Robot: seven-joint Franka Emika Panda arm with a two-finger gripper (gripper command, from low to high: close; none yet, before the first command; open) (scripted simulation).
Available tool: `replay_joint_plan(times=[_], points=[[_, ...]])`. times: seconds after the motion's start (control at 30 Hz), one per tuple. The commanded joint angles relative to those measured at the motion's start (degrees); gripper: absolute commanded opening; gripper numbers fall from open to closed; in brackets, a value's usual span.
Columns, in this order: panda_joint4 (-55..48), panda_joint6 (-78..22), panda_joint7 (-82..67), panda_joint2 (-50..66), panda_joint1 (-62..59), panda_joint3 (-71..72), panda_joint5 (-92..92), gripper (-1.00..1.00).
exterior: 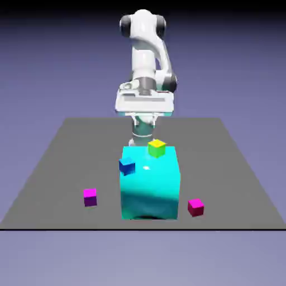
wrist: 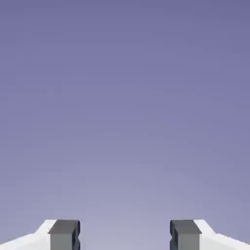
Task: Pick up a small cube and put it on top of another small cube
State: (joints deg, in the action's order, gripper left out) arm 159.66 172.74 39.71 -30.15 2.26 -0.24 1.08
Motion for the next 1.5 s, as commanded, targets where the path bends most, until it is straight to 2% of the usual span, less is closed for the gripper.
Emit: replay_joint_plan(times=[0.0,0.77,0.97,1.0,1.2,1.47], points=[[-1.11,-1.05,-2.28,2.08,1.3,-0.2,0.9,0.0],[-26.35,-24.95,-54.06,49.37,30.97,-4.8,21.29,0.0],[-28.27,-16.57,-51.53,59.51,31.29,-7.07,23.96,0.0],[-28.27,-16.57,-51.53,59.51,31.3,-7.07,23.96,-1.0],[-26.47,-25.14,-53.89,49.47,30.73,-4.78,21.07,-1.0],[-30.21,-27.2,-34.73,40.56,20.3,-2.97,19.99,-1.0]])
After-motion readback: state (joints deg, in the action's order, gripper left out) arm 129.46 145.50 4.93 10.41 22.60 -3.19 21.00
